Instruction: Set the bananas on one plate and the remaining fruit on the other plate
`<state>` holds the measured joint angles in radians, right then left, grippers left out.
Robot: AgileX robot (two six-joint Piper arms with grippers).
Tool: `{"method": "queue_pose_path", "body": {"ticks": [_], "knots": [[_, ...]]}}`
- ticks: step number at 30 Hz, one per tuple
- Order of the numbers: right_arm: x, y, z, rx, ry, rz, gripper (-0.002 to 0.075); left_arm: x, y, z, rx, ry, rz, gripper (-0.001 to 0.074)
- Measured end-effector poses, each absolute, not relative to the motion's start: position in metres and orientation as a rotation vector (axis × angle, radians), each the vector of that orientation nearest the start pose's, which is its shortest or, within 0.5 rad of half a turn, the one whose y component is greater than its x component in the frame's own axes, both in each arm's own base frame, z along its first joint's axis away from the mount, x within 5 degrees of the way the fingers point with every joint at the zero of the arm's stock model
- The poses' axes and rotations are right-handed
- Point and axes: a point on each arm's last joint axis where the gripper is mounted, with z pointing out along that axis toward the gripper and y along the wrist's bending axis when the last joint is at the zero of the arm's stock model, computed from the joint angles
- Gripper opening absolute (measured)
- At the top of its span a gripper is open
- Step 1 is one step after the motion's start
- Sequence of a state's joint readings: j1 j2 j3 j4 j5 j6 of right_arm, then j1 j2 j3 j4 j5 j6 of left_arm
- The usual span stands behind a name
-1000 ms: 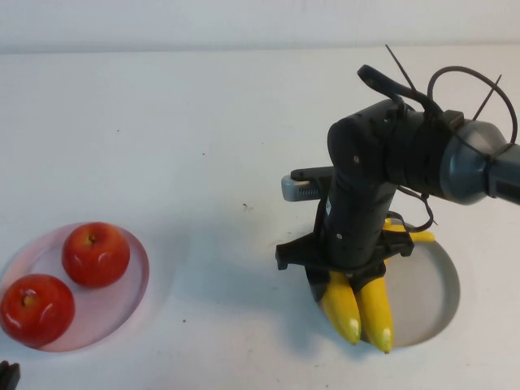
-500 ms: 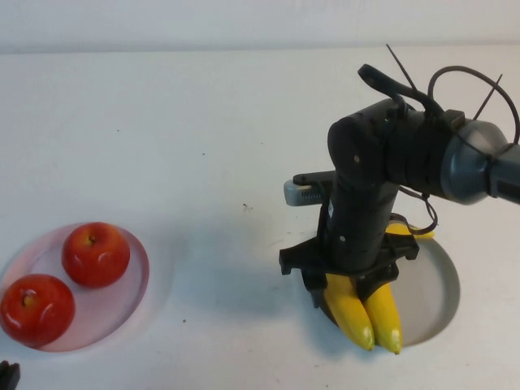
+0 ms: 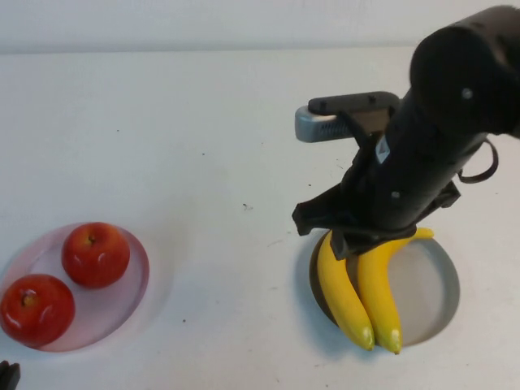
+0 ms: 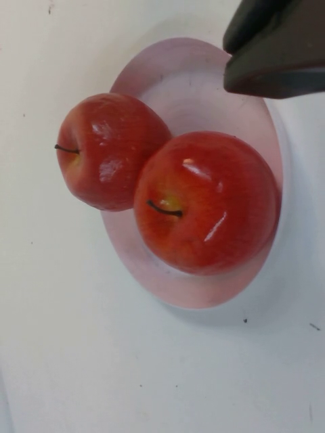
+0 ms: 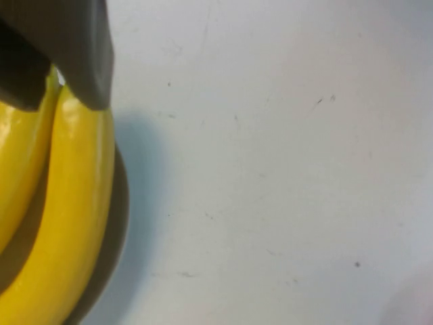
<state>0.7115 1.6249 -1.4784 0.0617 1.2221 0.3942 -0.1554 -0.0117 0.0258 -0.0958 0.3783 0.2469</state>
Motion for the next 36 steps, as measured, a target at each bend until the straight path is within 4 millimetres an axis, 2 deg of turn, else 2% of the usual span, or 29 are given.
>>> {"method": "queue_pose_path", "body": {"ticks": [1, 3, 6, 9, 16, 20, 24, 30, 32, 36], "knots": [[0.243, 0.217, 0.329, -0.468, 2.859, 0.312, 0.0104, 0.051, -0.011, 0.171, 0.316, 1.847, -0.031, 0.0002], [0.234, 0.211, 0.34, -0.505, 2.824, 0.331, 0.0041, 0.051, -0.011, 0.171, 0.316, 1.847, -0.031, 0.0002], [0.218, 0.199, 0.352, -0.548, 2.782, 0.347, 0.0, 0.051, -0.011, 0.171, 0.316, 1.847, -0.031, 0.0002], [0.198, 0.18, 0.359, -0.581, 2.746, 0.349, -0.001, 0.051, -0.011, 0.171, 0.316, 1.847, -0.031, 0.0002], [0.153, 0.142, 0.349, -0.665, 2.736, 0.324, -0.0015, 0.051, -0.011, 0.171, 0.316, 1.847, -0.031, 0.0002], [0.142, 0.131, 0.352, -0.746, 2.683, 0.326, -0.0015, 0.051, -0.011, 0.171, 0.316, 1.847, -0.031, 0.0002], [0.14, 0.129, 0.347, -0.823, 2.597, 0.321, -0.0015, 0.051, -0.011, 0.171, 0.316, 1.847, -0.031, 0.0002], [0.137, 0.12, 0.32, -0.799, 2.427, 0.317, -0.0015, 0.051, -0.011, 0.171, 0.316, 1.847, -0.031, 0.0002], [0.136, 0.112, 0.304, -0.766, 2.356, 0.307, -0.0015, 0.051, -0.011, 0.171, 0.316, 1.847, -0.031, 0.0002], [0.128, 0.083, 0.254, -0.631, 2.23, 0.285, -0.0015, 0.051, -0.011, 0.171, 0.316, 1.847, -0.031, 0.0002]]}}
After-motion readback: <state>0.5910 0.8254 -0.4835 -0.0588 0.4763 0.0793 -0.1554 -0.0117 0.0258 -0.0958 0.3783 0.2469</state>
